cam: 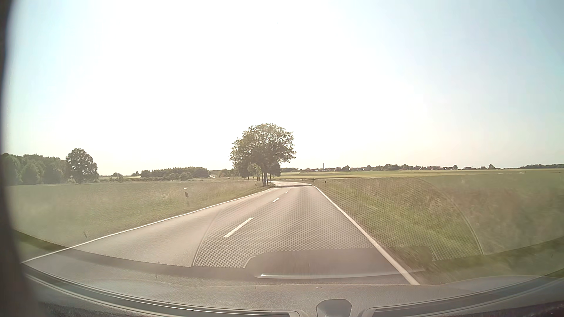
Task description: Follow the waypoints while adhering to traffic rules and regulations
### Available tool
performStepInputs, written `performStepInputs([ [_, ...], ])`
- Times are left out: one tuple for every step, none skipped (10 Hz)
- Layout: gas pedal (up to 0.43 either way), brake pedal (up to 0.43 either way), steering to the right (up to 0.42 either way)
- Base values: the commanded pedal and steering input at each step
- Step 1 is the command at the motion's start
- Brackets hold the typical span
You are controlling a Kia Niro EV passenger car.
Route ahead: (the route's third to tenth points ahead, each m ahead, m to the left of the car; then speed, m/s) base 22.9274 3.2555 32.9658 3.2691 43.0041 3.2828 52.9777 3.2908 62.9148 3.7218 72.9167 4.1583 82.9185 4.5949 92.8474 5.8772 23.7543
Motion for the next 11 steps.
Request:
performStepInputs([
  [0.177, 0.006, 0.003],
  [0.177, 0.006, 0.003],
  [0.177, 0.006, 0.003],
  [0.177, 0.006, 0.003],
  [0.177, 0.006, 0.003],
  [0.189, 0.006, 0.003],
  [0.189, 0.006, 0.003],
  [0.189, 0.006, 0.002],
  [0.189, 0.006, 0.002],
  [0.189, 0.006, 0.002],
  [0.189, 0.006, 0.002],
])
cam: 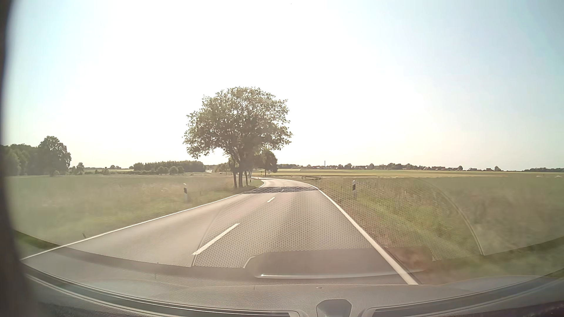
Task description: Follow the waypoints while adhering to traffic rules and regulations
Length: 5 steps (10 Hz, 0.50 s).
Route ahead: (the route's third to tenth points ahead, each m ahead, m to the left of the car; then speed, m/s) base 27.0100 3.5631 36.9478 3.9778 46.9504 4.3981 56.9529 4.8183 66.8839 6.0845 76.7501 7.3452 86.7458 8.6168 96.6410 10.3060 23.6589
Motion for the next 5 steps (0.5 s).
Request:
performStepInputs([
  [0.189, 0.006, 0.002],
  [0.189, 0.006, 0.002],
  [0.189, 0.006, 0.002],
  [0.189, 0.006, 0.002],
  [0.189, 0.006, 0.002],
])
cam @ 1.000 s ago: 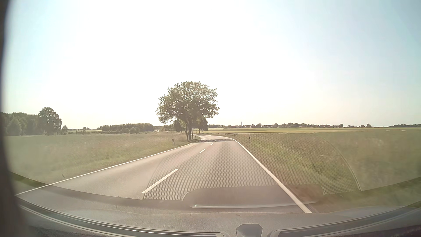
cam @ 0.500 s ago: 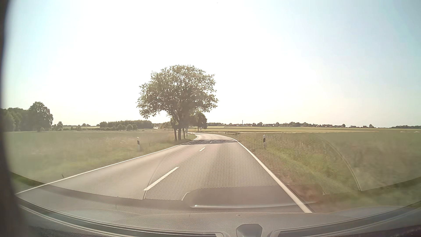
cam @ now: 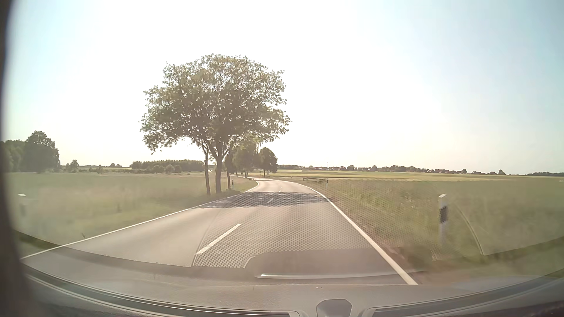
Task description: Follow the waypoints while adhering to traffic rules and regulations
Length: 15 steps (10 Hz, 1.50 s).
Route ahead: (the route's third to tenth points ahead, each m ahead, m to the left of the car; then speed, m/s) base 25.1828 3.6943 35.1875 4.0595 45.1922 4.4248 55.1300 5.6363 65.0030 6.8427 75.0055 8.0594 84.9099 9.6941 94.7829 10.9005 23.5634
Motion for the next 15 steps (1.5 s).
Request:
performStepInputs([
  [0.189, 0.006, 0.002],
  [0.189, 0.006, 0.001],
  [0.189, 0.006, 0.0],
  [0.189, 0.006, 0.0],
  [0.189, 0.006, -0.001],
  [0.209, 0.006, -0.003],
  [0.22, 0.006, -0.006],
  [0.228, 0.006, -0.01],
  [0.228, 0.006, -0.011],
  [0.228, 0.006, -0.011],
  [0.228, 0.006, -0.011],
  [0.228, 0.006, -0.012],
  [0.228, 0.006, -0.012],
  [0.228, 0.006, -0.012],
  [0.24, 0.006, -0.013],
])
